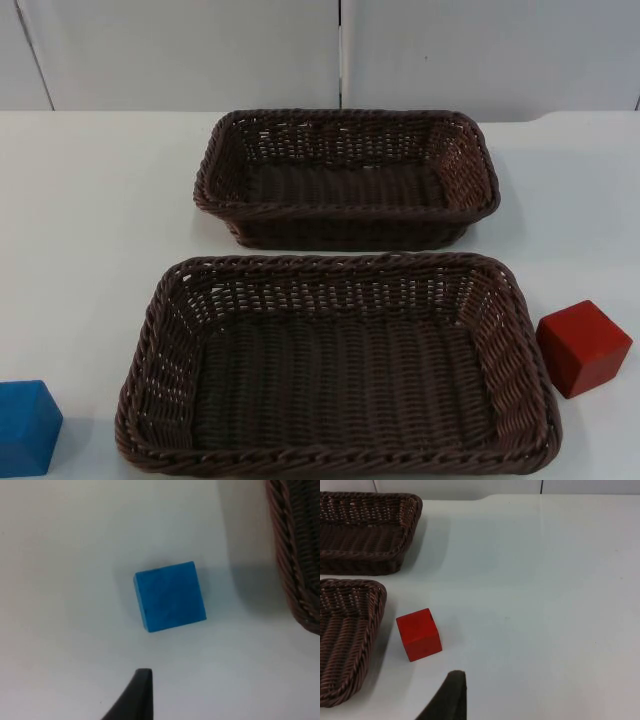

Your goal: Pick up one cube with the left hand and place it into the upper basket. Pick up one cube with the right hand and place it into the lower basket.

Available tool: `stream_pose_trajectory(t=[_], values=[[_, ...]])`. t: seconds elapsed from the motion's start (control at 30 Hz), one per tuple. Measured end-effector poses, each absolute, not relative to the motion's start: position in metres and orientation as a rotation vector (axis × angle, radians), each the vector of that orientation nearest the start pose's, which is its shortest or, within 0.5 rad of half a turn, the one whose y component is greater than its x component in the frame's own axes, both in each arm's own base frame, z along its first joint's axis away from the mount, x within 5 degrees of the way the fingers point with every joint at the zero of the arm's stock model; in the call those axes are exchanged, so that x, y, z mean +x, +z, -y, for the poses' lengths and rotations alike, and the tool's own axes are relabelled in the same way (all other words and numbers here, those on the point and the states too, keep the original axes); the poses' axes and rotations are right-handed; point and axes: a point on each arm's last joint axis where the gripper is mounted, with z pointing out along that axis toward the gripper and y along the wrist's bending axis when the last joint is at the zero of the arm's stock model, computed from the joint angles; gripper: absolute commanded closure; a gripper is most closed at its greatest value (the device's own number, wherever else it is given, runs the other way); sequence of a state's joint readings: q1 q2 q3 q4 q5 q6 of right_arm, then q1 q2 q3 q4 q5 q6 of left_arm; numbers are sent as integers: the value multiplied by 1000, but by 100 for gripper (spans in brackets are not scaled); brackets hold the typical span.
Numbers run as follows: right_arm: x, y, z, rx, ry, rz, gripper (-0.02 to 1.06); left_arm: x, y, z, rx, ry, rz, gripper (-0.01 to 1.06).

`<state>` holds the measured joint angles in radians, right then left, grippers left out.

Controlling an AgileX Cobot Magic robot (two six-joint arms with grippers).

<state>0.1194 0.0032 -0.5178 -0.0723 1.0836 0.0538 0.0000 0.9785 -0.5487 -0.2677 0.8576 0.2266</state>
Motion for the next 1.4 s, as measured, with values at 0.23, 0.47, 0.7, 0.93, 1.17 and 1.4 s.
stream_pose_trajectory(t=[0.23,0.47,0.7,0.93,1.17,1.4], values=[[-7,281,7,-62,21,-2050,-1,169,215,17,96,-259,-2793,0],[-7,281,7,-62,21,-2050,-1,180,201,17,83,-257,-2848,0],[-7,281,7,-62,21,-2050,-1,192,182,16,38,-262,-2898,0],[-7,281,7,-62,21,-2050,-1,203,161,16,-54,-270,-2948,0],[-7,281,7,-62,21,-2050,-1,212,144,15,-131,-264,-2977,0],[-7,281,7,-62,21,-2050,-1,222,120,13,-171,-228,-2998,0]])
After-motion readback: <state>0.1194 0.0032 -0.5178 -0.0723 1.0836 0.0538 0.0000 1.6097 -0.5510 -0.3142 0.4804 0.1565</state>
